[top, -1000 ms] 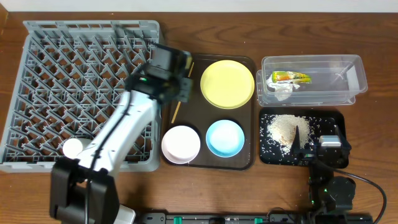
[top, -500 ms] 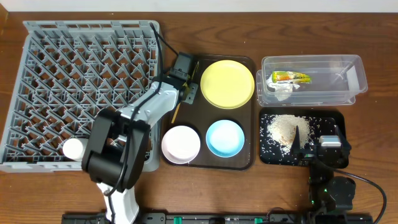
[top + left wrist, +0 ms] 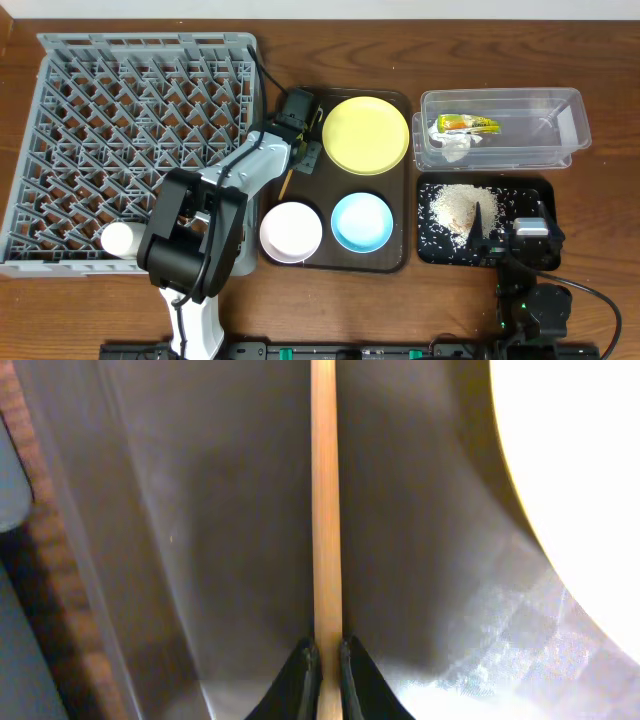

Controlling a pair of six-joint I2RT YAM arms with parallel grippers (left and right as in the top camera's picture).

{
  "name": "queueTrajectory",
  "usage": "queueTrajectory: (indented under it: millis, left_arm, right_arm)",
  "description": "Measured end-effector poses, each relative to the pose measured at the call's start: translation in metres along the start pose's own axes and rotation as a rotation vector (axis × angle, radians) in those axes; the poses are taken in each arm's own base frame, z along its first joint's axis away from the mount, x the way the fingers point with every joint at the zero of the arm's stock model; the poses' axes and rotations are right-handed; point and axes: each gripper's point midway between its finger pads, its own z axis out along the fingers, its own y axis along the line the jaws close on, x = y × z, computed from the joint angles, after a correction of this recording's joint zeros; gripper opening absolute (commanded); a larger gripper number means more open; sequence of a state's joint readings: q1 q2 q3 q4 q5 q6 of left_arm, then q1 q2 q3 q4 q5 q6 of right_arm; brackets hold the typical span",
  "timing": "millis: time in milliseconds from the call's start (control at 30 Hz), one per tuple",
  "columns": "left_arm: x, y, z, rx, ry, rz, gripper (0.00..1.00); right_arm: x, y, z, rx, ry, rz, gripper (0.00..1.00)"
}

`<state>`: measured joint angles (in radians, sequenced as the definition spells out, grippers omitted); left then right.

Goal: Sort waste into correct bins and load items into the dishwasher
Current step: 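Lower the chopsticks into the rack edge and open the left gripper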

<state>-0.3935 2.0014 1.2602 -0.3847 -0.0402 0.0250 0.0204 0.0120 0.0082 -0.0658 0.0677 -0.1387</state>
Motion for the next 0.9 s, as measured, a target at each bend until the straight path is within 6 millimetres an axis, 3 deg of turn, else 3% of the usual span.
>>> queueTrajectory:
  millis: [233,333,400,533,667,767,900]
  left_arm:
    - [0.011,-0.001,-0.010,0.011,0.050,-0.002,0.08]
    - [-0.001,-0.004,-0.029,0.038,0.001,-0.006,0.08]
    - [-0.014,-0.004,-0.053,0.054,-0.062,-0.011,0.08]
    - [-0.037,0.000,-0.125,0.073,-0.220,-0.022,0.08]
    - [-0.030,0.020,-0.178,0.039,-0.275,-0.053,0.08]
    - [-0.014,0.046,-0.187,-0.008,-0.236,-0.121,0.08]
    - [0.008,0.079,-0.171,-0.055,-0.137,-0.264,0.08]
  right_arm:
    - [0.000,0.000,0.000,0.000,0.000,0.000,0.99]
    - [0.000,0.000,0.000,0.000,0.000,0.000,0.99]
    - [0.000,0.000,0.000,0.000,0.000,0.000,0.99]
    - [0.000,0.000,0.000,0.000,0.000,0.000,0.99]
    - [0.000,0.000,0.000,0.000,0.000,0.000,0.99]
    - [0.000,0.000,0.000,0.000,0.000,0.000,0.99]
    - [0.000,0.000,0.000,0.000,0.000,0.000,0.99]
